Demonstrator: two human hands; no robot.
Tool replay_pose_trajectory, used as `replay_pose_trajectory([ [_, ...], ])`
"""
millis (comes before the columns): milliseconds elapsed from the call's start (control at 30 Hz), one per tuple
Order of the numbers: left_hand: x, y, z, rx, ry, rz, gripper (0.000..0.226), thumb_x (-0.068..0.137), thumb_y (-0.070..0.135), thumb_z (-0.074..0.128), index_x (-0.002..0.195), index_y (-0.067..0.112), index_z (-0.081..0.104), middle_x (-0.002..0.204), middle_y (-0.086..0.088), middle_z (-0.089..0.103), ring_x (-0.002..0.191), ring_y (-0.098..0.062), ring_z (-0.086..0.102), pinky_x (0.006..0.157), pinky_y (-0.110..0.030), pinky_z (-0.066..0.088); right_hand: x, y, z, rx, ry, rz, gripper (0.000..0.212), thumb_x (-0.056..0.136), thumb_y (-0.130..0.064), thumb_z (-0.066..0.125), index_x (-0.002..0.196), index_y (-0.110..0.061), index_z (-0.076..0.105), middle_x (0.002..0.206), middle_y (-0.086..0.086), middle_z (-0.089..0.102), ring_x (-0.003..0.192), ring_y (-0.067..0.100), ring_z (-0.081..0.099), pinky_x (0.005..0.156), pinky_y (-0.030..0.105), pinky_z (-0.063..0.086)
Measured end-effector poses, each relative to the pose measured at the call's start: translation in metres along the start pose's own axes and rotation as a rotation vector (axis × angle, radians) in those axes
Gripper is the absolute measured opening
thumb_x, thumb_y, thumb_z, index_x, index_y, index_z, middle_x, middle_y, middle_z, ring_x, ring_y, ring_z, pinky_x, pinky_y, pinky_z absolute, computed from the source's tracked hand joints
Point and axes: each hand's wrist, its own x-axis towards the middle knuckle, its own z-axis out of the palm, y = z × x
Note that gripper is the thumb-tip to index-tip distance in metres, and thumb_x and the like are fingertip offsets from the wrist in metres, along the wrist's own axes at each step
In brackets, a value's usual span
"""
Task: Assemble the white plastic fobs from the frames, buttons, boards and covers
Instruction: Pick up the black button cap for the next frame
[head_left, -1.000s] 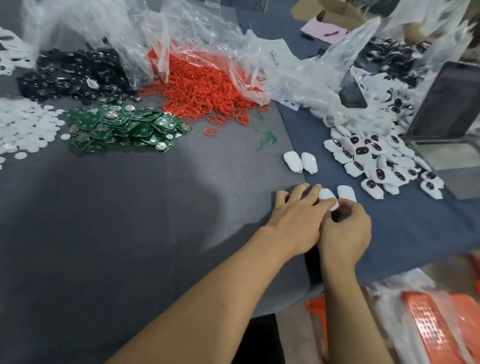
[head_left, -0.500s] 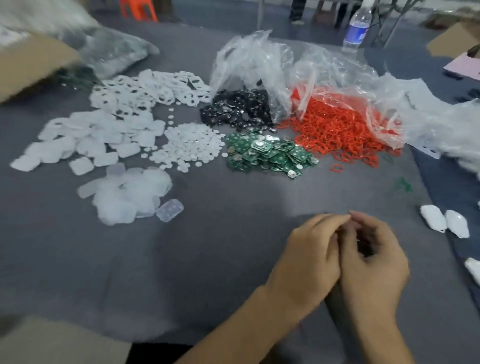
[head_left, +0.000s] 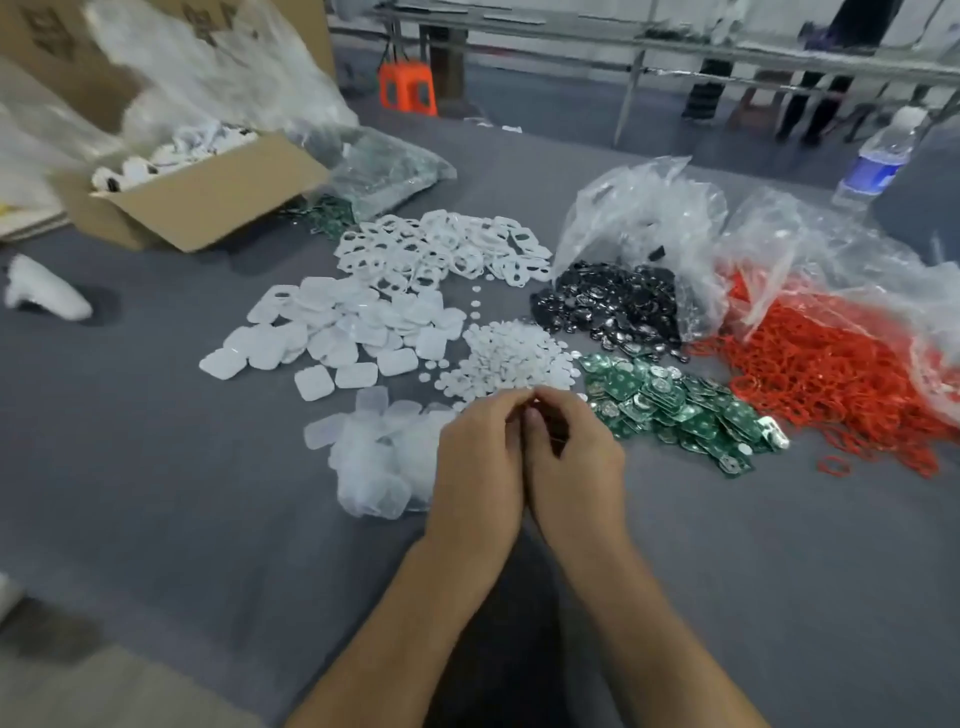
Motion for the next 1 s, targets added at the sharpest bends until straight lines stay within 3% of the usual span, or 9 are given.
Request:
replay_pose_trajectory([
  [167,0.083,-0.023,-0.001,0.101,0.027,-0.024,0.032,0.102,0.009,0.049,0.12,0.017,0.074,0.11,0.001,0.076,0.095,-0.008,0.065,0.082,-0.013,0.043,0.077,-0.016,0.045,-0.045,-0.033,-0.028,0.022,0.1,-0.015,0.054,0.112,-0.026,0.069,0.094,-0.018,0.067,0.084,-0.007,0.06,0.067,-0.002,0.037],
  [300,0.158,-0.046,0.007,0.164,0.042,-0.046,0.029,0.1,0.007,0.052,0.12,0.01,0.073,0.108,-0.006,0.075,0.093,-0.014,0.066,0.08,-0.019,0.045,0.145,-0.017,0.078,-0.075,-0.015,-0.012,0.02,0.099,-0.016,0.054,0.112,-0.02,0.07,0.096,-0.007,0.068,0.08,-0.003,0.056,0.062,-0.002,0.036],
  [400,0.211,-0.065,0.02,0.216,0.045,-0.1,0.027,0.097,0.004,0.05,0.115,0.003,0.07,0.103,-0.01,0.073,0.093,-0.022,0.066,0.082,-0.032,0.051,0.198,-0.014,0.102,-0.11,-0.001,0.016,0.016,0.095,-0.008,0.049,0.094,-0.018,0.061,0.081,-0.004,0.06,0.067,0.004,0.05,0.052,0.006,0.036],
  [533,0.268,-0.091,0.036,0.377,-0.001,-0.141,0.018,0.095,0.0,0.046,0.102,0.0,0.063,0.103,-0.018,0.066,0.098,-0.033,0.061,0.075,-0.04,0.045,0.26,-0.003,0.129,-0.298,-0.041,0.026,0.016,0.094,-0.004,0.05,0.1,-0.011,0.063,0.092,0.003,0.061,0.086,0.022,0.055,0.07,0.024,0.04],
  [600,0.287,-0.104,0.043,0.52,-0.053,-0.123,0.017,0.1,0.006,0.047,0.11,0.002,0.061,0.115,-0.017,0.062,0.11,-0.034,0.056,0.083,-0.041,0.045,0.277,0.003,0.139,-0.368,-0.045,0.007,0.015,0.088,0.001,0.052,0.08,-0.009,0.06,0.076,-0.001,0.055,0.076,0.021,0.048,0.058,0.024,0.029],
  [700,0.302,-0.12,0.05,0.674,-0.099,-0.072,0.02,0.106,0.017,0.047,0.114,0.007,0.062,0.123,-0.014,0.06,0.119,-0.032,0.049,0.094,-0.04,0.042,0.293,0.014,0.152,-0.401,-0.019,-0.045,0.021,0.089,0.0,0.051,0.091,-0.012,0.068,0.085,0.0,0.062,0.081,0.02,0.054,0.072,0.03,0.041],
  [767,0.309,-0.128,0.05,0.643,-0.039,-0.043,0.018,0.105,0.018,0.05,0.108,0.009,0.064,0.117,-0.012,0.062,0.115,-0.031,0.049,0.093,-0.039,0.042,0.3,0.019,0.156,-0.441,0.015,-0.057,0.022,0.093,-0.01,0.058,0.111,-0.016,0.069,0.104,0.002,0.067,0.098,0.02,0.059,0.083,0.032,0.044],
  [867,0.31,-0.128,0.045,0.461,0.066,-0.008,0.017,0.099,0.011,0.051,0.095,0.008,0.067,0.1,-0.011,0.064,0.098,-0.029,0.055,0.085,-0.041,0.045,0.305,0.021,0.157,-0.346,0.054,-0.066,0.011,0.093,-0.018,0.064,0.104,-0.019,0.066,0.099,-0.003,0.067,0.097,0.019,0.06,0.077,0.028,0.037],
  [1000,0.301,-0.11,0.032,0.167,0.113,-0.005,0.016,0.093,0.005,0.058,0.093,0.008,0.073,0.089,-0.006,0.073,0.088,-0.025,0.065,0.083,-0.039,0.049,0.295,0.01,0.145,-0.154,0.071,-0.097,0.02,0.091,-0.013,0.066,0.109,-0.021,0.064,0.101,-0.004,0.065,0.094,0.017,0.062,0.082,0.026,0.048],
])
